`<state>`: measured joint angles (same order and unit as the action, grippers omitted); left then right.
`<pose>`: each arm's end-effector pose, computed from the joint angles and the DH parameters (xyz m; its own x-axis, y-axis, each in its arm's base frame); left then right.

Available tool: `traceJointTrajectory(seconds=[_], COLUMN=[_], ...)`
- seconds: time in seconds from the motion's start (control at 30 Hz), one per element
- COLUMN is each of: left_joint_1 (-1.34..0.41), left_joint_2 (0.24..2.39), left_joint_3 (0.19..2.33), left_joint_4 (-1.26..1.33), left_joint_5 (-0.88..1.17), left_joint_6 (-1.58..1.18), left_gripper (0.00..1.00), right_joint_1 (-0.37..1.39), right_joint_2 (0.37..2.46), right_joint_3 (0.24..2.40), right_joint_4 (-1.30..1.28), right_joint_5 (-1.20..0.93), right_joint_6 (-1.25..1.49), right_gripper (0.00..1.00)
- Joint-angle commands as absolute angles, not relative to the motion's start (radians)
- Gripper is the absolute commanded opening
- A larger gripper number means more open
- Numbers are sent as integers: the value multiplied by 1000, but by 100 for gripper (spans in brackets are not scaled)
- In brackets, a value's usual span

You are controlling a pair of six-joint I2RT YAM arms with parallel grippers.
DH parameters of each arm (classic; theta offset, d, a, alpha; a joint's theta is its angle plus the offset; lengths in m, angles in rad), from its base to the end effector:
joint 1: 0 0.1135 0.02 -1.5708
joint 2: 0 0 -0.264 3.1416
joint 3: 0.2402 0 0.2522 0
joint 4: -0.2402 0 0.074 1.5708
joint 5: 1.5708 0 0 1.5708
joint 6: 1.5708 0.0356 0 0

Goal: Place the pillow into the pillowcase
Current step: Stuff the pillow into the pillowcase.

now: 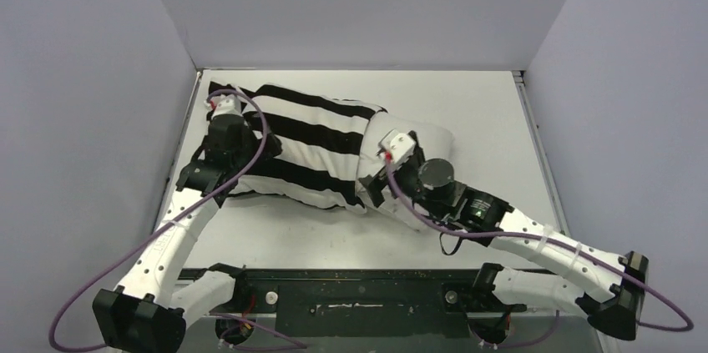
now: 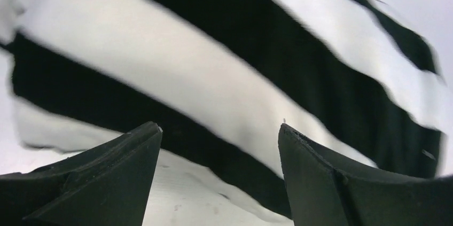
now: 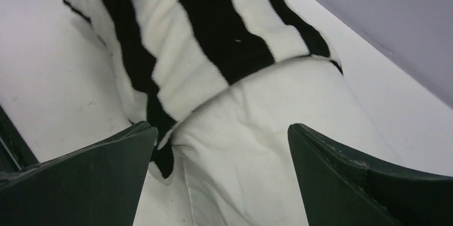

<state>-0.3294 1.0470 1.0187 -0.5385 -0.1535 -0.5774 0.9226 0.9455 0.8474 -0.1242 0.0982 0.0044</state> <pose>0.2162 -0.0682 0.3365 -0.5336 -0.3877 -0.7517 -0.1117 0.9133 -0.3917 0.1367 0.1748 0.3391 -0.1364 -0.1728 -0.9755 -0.7350 0.6778 -0.0173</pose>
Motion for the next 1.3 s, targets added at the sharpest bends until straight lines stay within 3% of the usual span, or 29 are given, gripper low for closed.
traceJointTrajectory(seconds=[0.0, 0.23, 0.6, 0.67, 0.73, 0.77, 0.8, 0.87, 0.9, 0.93, 1.1, 1.27], left_joint_1=[-171, 139, 168, 174, 172, 175, 184, 199, 205, 210, 220, 307], left_joint_2=[966, 968, 1107, 1154, 1198, 1218, 1236, 1250, 1242, 1223, 1062, 1040], left_joint_3=[918, 749, 527, 531, 533, 532, 531, 530, 535, 541, 640, 711], left_joint_4=[-521, -474, -203, -156, -96, -79, -68, -21, -15, 4, -106, -250], left_joint_5=[-217, -184, -338, -336, -361, -373, -374, -357, -342, -316, -321, -380], left_joint_6=[-702, -891, -1145, -1157, -1143, -1151, -1167, -1163, -1152, -1124, -988, -1012], left_gripper=[80, 81, 92, 90, 81, 76, 71, 57, 56, 59, 85, 86], right_joint_1=[1143, 1262, 1252, 1234, 1211, 1197, 1184, 1166, 1164, 1164, 1135, 1089], right_joint_2=[1045, 1307, 1548, 1575, 1598, 1612, 1627, 1634, 1624, 1613, 1545, 1434], right_joint_3=[940, 998, 948, 953, 965, 974, 990, 1011, 1009, 1007, 1021, 959], right_joint_4=[-209, -233, -80, -78, -85, -87, -94, -100, -79, -62, -66, -61], right_joint_5=[261, 493, 563, 546, 520, 523, 526, 518, 517, 508, 460, 408], right_joint_6=[-341, -688, -943, -948, -946, -942, -932, -914, -910, -902, -824, -779], right_gripper=[100, 100, 100, 100, 96, 90, 76, 32, 14, 3, 0, 0])
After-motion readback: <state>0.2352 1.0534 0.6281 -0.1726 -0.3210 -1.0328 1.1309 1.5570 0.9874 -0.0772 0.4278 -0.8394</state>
